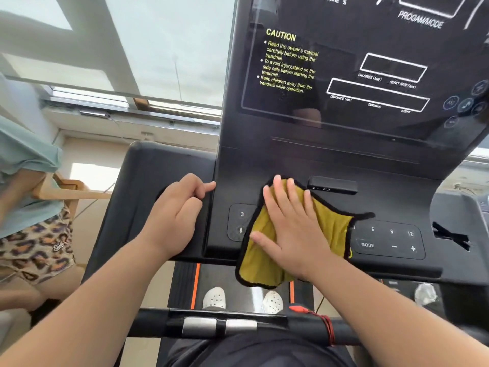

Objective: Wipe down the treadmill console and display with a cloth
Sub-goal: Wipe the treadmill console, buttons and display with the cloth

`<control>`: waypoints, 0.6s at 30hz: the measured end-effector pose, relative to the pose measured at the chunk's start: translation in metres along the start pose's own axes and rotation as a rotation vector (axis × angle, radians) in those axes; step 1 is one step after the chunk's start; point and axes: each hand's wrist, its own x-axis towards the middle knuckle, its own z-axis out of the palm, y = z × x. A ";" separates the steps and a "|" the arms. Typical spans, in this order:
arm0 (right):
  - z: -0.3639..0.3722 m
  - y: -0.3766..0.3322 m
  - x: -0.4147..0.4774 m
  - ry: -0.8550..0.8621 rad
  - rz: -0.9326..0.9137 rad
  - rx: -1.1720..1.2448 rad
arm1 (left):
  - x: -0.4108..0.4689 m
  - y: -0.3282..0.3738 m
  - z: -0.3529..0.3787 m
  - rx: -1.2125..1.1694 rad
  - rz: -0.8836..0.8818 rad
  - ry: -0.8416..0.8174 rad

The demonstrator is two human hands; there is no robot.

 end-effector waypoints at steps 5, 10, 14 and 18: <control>-0.007 -0.046 0.029 0.003 -0.124 0.006 | 0.001 -0.004 -0.002 -0.086 -0.037 0.000; 0.015 -0.056 -0.009 0.005 -0.367 -0.032 | 0.004 -0.004 0.000 0.047 0.088 0.039; 0.022 -0.010 -0.039 0.010 -0.343 -0.037 | 0.003 -0.005 0.004 0.038 0.090 0.032; 0.006 0.002 -0.016 -0.017 -0.031 0.012 | 0.001 -0.006 0.004 0.041 0.096 0.017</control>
